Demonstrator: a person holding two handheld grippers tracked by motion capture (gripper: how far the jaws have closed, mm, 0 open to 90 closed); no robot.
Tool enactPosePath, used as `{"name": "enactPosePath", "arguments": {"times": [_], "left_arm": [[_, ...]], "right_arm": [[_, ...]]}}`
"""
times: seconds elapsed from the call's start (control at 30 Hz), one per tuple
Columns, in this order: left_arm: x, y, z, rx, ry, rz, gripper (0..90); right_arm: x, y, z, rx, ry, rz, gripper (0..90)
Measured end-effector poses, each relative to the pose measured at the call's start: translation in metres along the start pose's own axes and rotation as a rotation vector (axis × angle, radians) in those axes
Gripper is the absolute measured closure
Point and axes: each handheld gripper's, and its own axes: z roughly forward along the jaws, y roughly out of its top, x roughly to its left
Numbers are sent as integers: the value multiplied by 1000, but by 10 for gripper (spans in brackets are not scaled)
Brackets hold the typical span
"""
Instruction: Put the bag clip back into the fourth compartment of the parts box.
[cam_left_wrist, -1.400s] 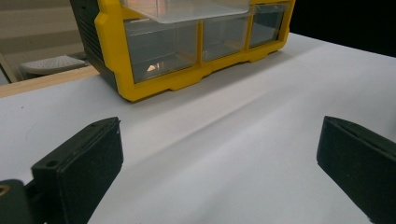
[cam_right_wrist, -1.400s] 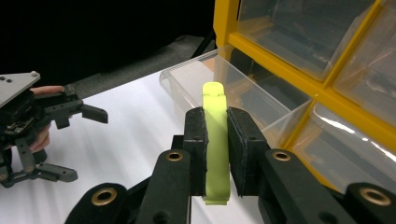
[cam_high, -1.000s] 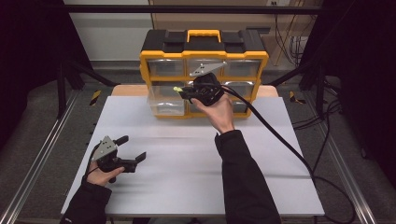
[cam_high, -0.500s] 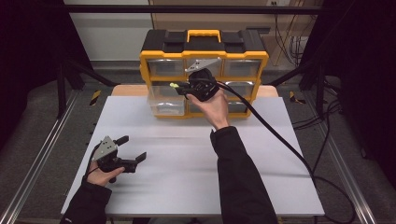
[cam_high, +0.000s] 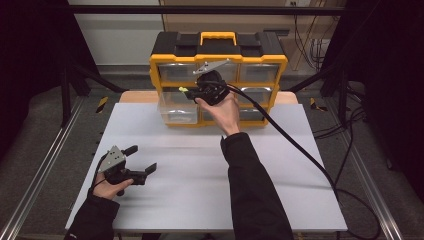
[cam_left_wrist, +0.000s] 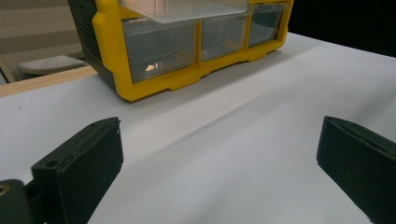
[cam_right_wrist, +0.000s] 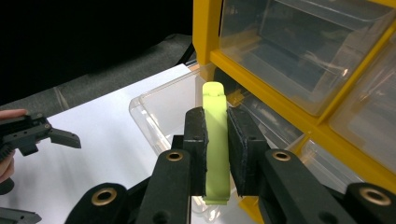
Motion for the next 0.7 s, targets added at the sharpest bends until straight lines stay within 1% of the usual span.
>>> {"name": "enactPosePath", "arguments": {"times": [0.5, 0.53, 0.7], "left_arm": [[0, 0, 0, 0, -1, 0, 4], [0, 0, 0, 1, -1, 1, 4], [0, 0, 0, 0, -1, 0, 4]], "right_arm": [[-3, 0, 14, 12, -21, -3, 783], [-3, 0, 15, 12, -20, 4, 783], [-4, -1, 18, 14, -18, 6, 783]]}}
